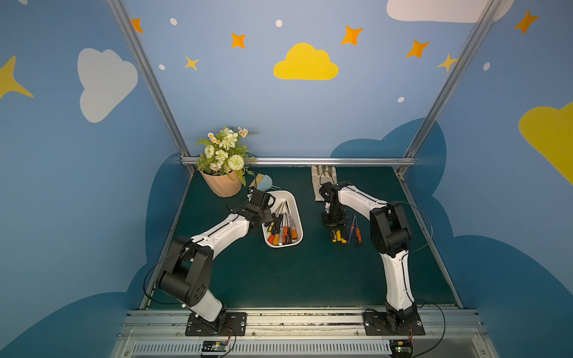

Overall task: Take out the screwdriver from the storage box
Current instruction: Place the screwdriver at the center of the board.

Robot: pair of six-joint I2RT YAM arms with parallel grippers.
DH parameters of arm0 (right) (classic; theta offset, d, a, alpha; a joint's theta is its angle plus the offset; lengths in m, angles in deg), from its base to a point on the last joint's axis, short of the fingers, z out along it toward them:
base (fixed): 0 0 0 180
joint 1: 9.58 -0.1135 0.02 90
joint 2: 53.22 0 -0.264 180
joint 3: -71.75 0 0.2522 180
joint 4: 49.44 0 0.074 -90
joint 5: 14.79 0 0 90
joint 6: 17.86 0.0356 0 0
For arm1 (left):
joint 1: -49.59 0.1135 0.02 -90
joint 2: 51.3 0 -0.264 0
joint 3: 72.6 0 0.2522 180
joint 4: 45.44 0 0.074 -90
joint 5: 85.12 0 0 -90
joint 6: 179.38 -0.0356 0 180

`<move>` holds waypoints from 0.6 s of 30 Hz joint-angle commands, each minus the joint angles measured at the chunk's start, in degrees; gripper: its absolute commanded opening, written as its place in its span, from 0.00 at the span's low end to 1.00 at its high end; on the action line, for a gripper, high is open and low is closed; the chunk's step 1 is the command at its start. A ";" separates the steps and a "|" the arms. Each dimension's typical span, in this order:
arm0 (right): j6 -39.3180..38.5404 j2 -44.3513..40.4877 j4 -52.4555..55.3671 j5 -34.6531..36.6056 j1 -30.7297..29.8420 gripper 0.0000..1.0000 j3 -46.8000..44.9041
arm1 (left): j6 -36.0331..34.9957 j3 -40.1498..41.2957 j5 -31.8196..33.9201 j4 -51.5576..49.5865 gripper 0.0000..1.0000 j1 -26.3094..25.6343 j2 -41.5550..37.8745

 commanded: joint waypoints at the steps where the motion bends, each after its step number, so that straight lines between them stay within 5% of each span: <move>1: 1.10 -2.19 -0.64 -0.04 0.17 0.26 -0.77 | 0.94 -2.67 -0.58 2.64 0.02 0.30 -1.11; 18: 0.54 -15.00 -4.04 0.67 -0.96 0.28 -0.86 | 0.83 -1.63 -3.08 5.30 0.02 0.26 -1.42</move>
